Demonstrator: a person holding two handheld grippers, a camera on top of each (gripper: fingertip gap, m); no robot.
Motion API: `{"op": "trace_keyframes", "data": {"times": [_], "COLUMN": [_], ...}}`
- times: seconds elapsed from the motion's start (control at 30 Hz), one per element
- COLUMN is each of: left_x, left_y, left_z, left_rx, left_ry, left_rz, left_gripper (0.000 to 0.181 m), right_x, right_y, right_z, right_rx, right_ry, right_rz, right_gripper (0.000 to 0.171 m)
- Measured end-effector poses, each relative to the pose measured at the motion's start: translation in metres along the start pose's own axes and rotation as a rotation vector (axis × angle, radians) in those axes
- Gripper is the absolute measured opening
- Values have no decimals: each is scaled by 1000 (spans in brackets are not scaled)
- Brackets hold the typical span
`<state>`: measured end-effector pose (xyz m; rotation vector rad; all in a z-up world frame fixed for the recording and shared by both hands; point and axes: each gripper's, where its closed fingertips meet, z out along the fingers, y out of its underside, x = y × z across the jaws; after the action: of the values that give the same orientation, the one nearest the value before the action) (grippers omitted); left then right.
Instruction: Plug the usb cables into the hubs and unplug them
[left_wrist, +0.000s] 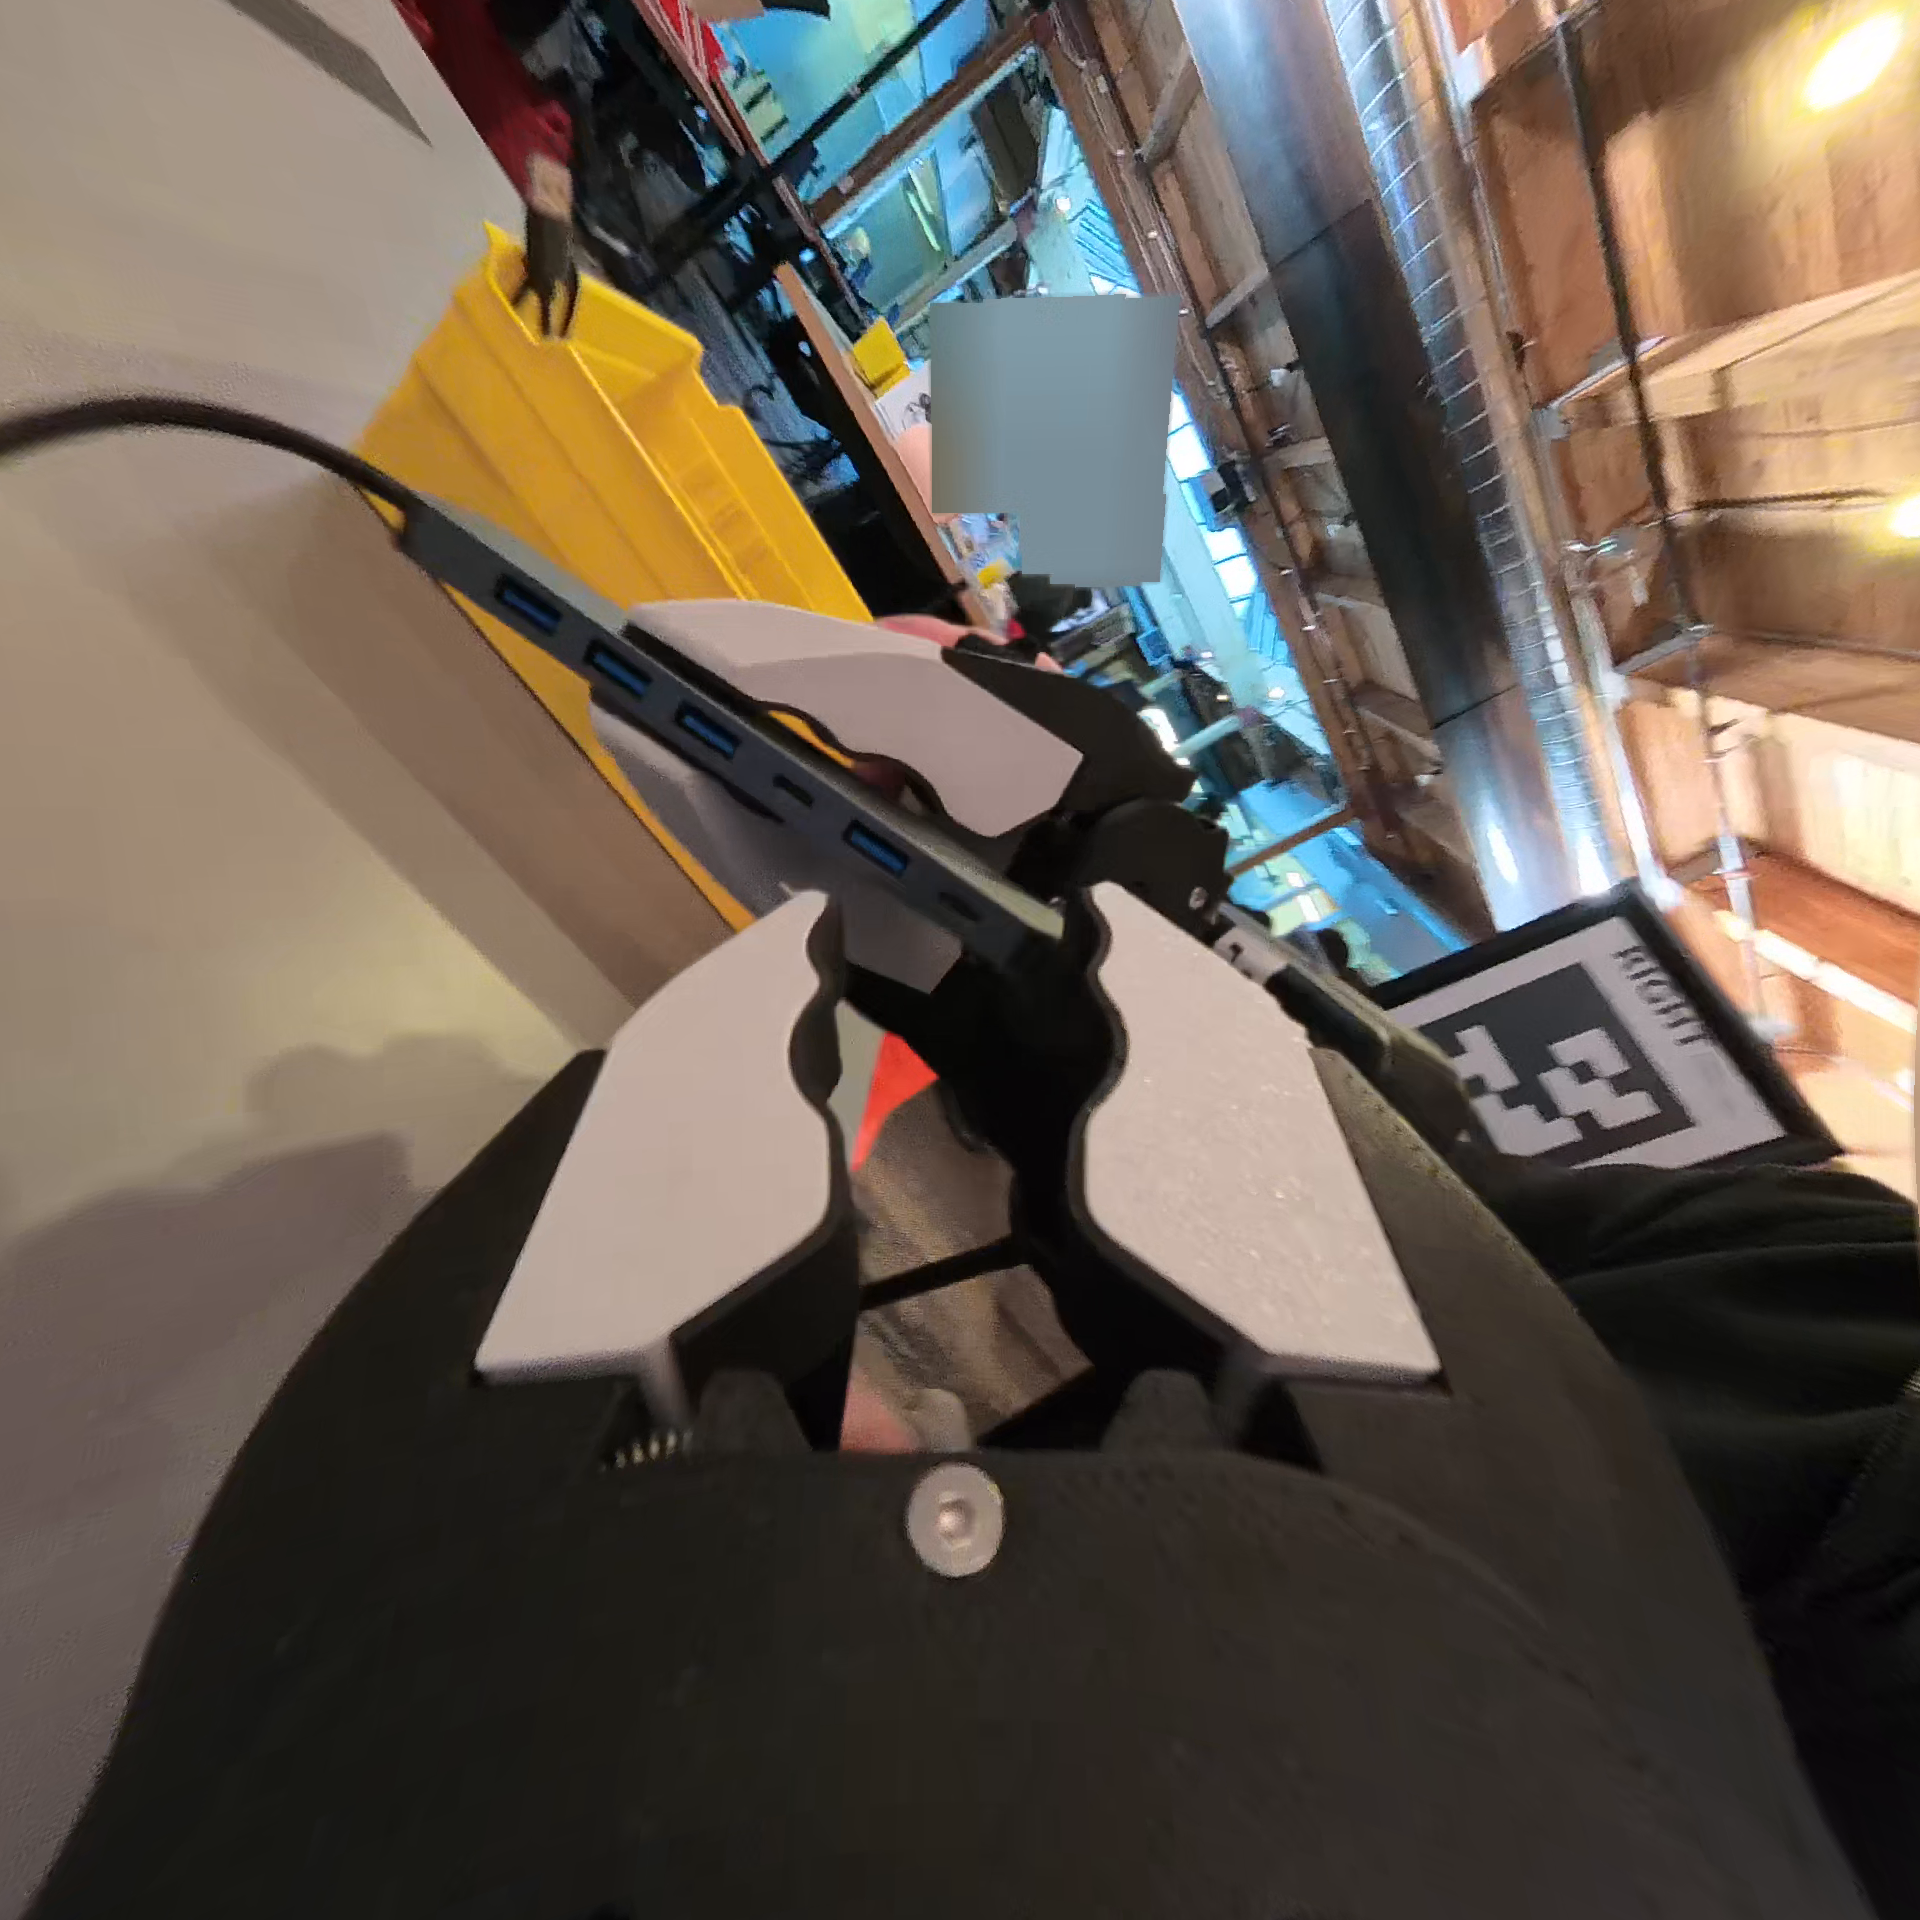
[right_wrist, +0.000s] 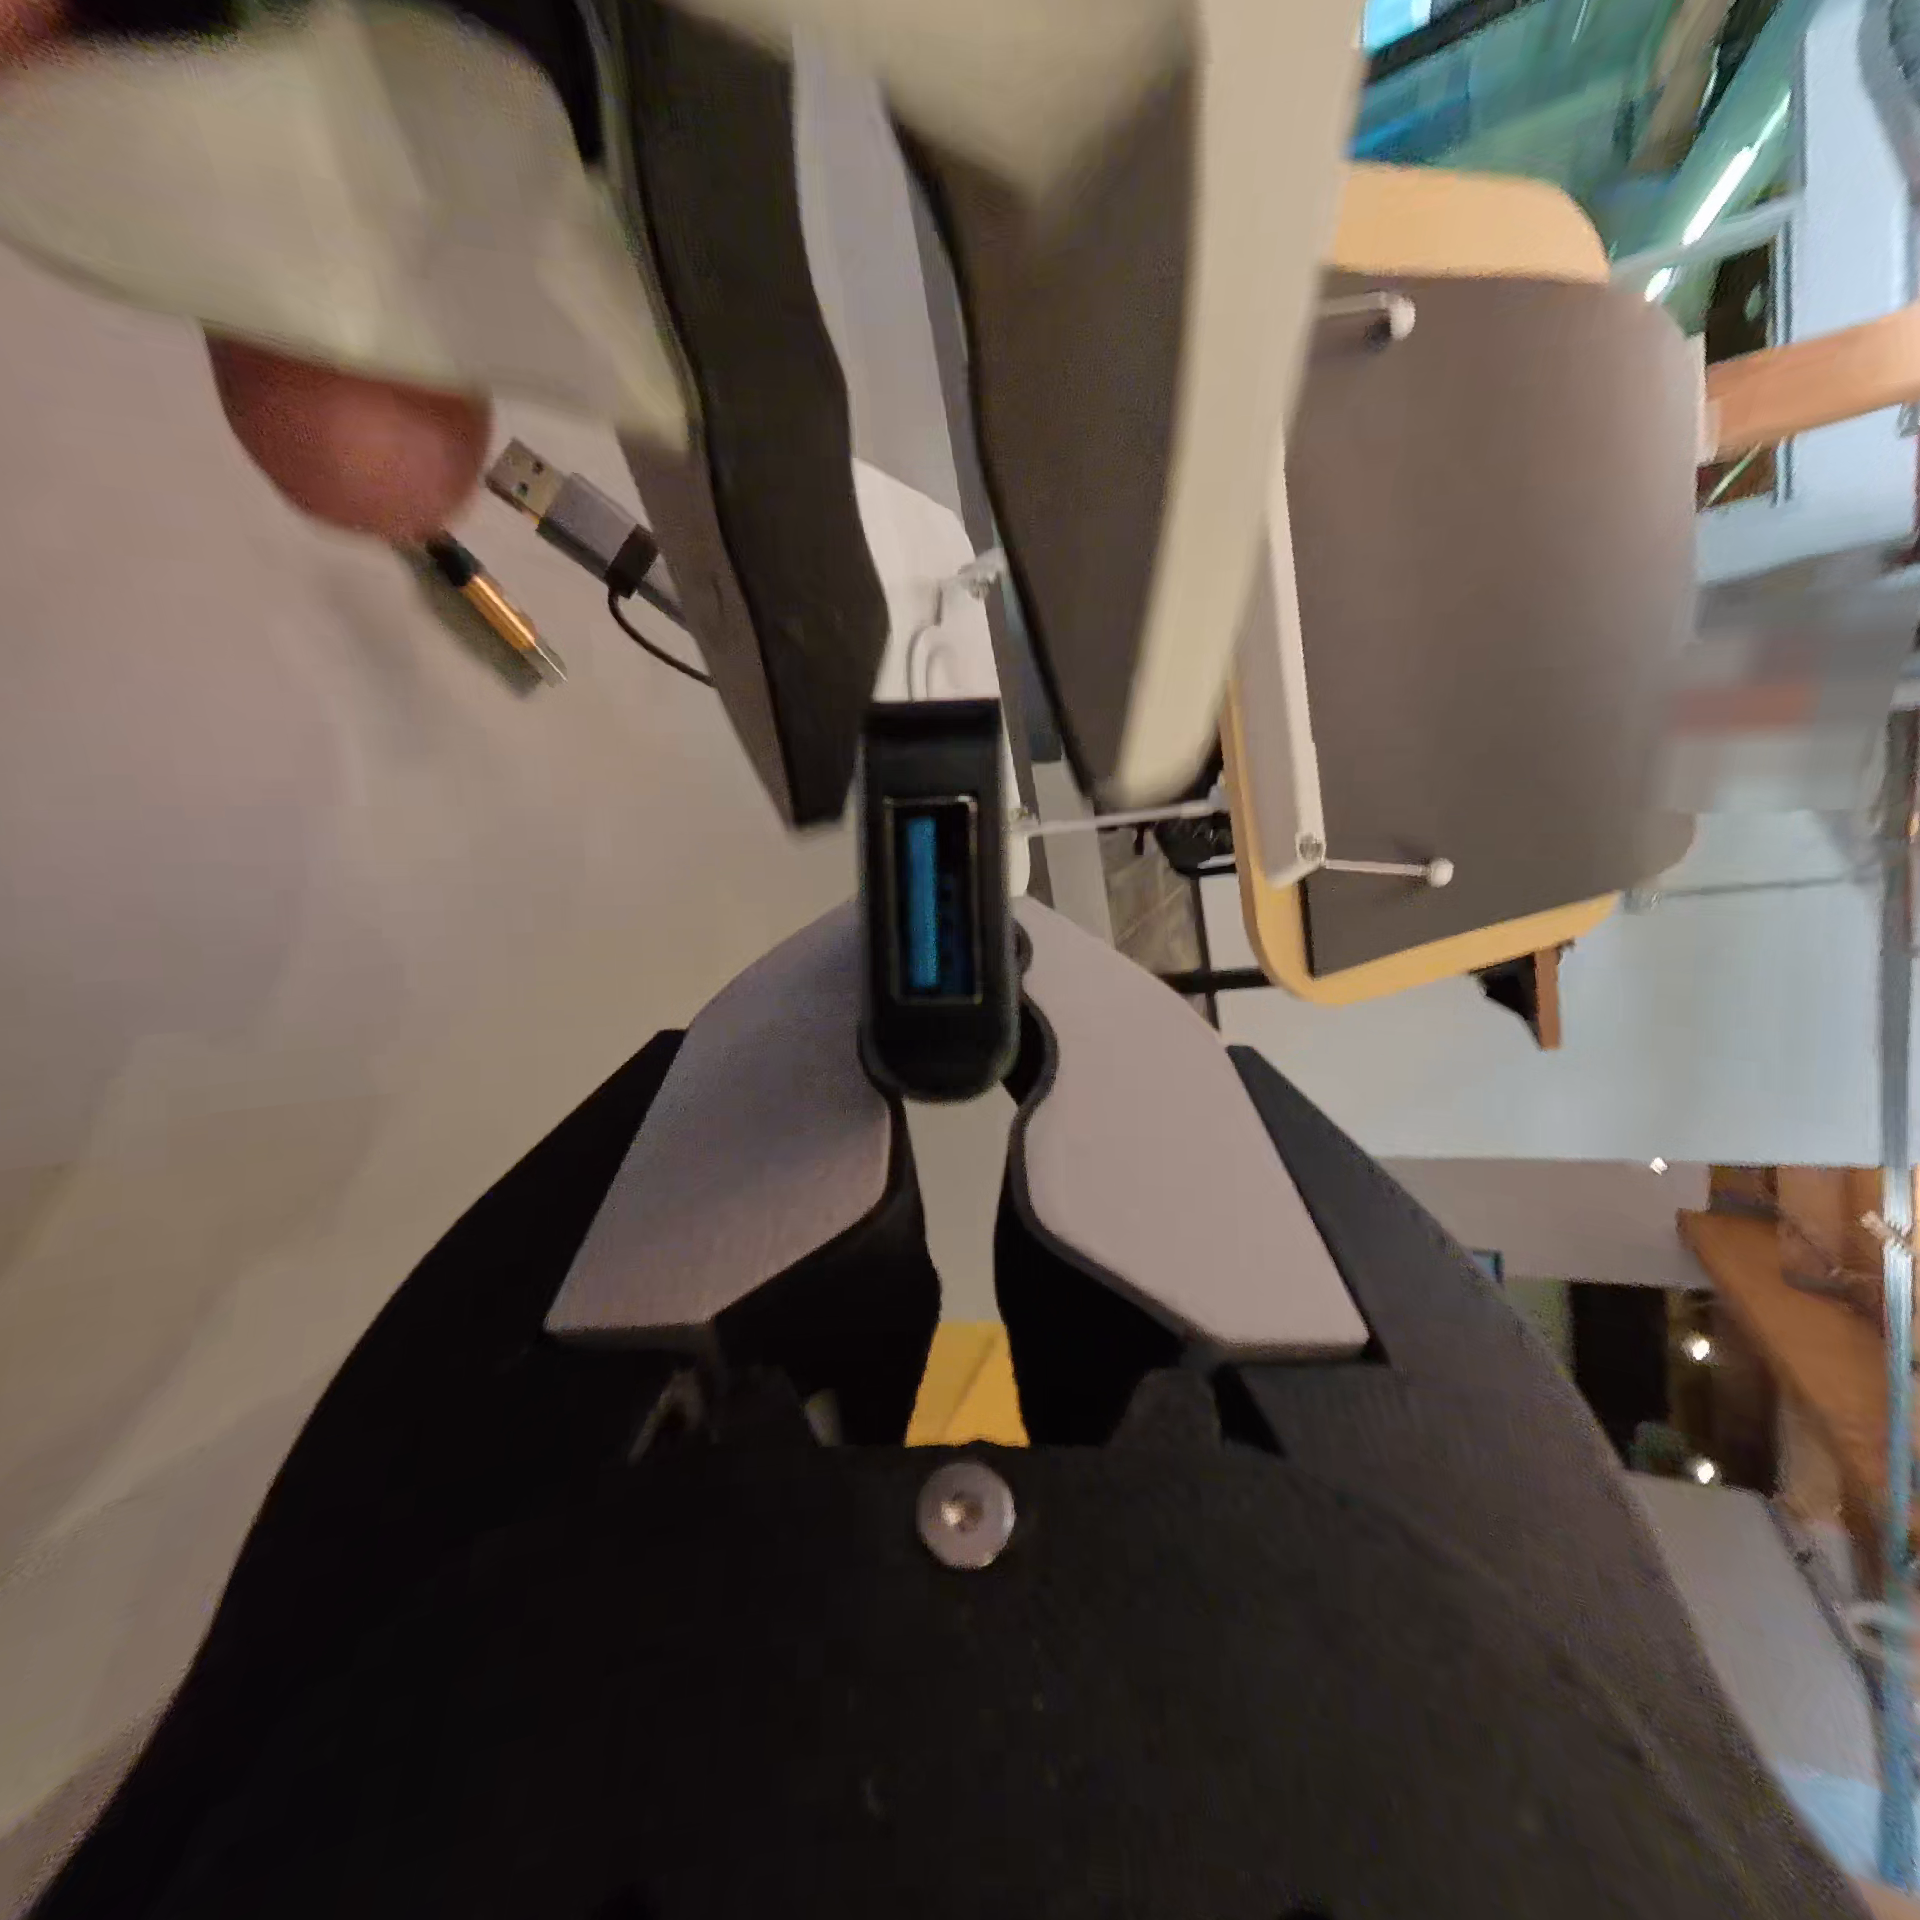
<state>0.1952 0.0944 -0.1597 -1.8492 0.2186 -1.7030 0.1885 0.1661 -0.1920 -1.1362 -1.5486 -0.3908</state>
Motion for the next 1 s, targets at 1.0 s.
{"op": "trace_keyframes", "data": {"times": [1.0], "left_x": [-159], "left_y": [12], "left_z": [-57], "left_rx": [-551], "left_ry": [-853], "left_rz": [663], "left_gripper": [7], "right_x": [15], "right_y": [44], "right_z": [0], "right_rx": [-44], "right_ry": [-72], "right_rz": [368], "right_gripper": [11]}}
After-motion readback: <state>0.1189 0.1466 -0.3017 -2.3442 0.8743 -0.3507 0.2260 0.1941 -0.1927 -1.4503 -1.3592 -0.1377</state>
